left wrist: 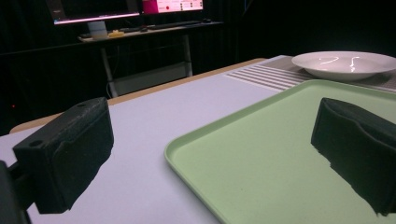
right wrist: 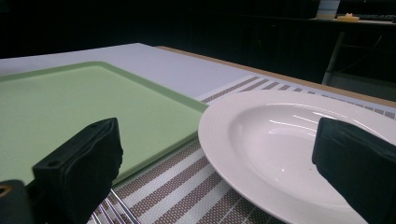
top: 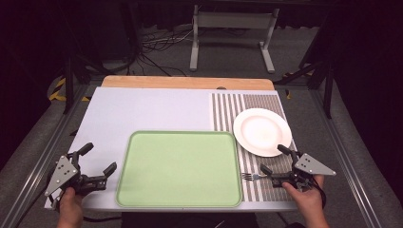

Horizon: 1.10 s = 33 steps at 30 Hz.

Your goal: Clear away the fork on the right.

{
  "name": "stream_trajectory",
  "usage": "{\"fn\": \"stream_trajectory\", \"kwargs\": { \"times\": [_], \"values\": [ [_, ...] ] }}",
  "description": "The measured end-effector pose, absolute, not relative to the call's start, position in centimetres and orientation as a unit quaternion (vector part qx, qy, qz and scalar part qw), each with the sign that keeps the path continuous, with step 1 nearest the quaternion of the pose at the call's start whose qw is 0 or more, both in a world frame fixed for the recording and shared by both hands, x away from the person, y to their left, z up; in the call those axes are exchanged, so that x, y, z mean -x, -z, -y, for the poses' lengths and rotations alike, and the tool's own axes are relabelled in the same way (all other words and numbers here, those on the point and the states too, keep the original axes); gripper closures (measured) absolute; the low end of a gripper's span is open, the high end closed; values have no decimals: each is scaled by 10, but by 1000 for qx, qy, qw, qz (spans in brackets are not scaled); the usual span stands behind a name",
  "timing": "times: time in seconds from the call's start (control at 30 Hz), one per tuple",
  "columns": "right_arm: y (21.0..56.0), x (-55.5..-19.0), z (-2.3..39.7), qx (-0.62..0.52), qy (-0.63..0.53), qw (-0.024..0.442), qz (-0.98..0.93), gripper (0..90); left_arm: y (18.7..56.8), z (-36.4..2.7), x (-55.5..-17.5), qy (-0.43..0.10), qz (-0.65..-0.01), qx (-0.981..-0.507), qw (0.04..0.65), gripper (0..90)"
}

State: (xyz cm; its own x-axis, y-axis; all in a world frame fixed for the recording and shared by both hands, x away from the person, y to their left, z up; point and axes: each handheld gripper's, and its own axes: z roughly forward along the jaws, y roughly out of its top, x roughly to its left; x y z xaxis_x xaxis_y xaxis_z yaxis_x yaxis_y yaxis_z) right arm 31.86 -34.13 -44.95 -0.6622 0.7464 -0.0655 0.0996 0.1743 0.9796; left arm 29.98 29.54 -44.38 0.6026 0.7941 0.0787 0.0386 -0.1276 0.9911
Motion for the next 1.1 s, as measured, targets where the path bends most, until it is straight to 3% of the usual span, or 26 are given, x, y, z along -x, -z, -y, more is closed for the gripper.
{"fn": "stream_trajectory", "kwargs": {
  "times": [0.6, 1.1],
  "values": [
    [449, -319, 341, -298, -571, 282, -711, 23, 444, -295, -300, -325, -307, -678, 584, 0],
    [438, -328, 339, -304, -607, 253, -689, 11, 443, -296, -299, -327, -309, -677, 583, 0]
  ]
}}
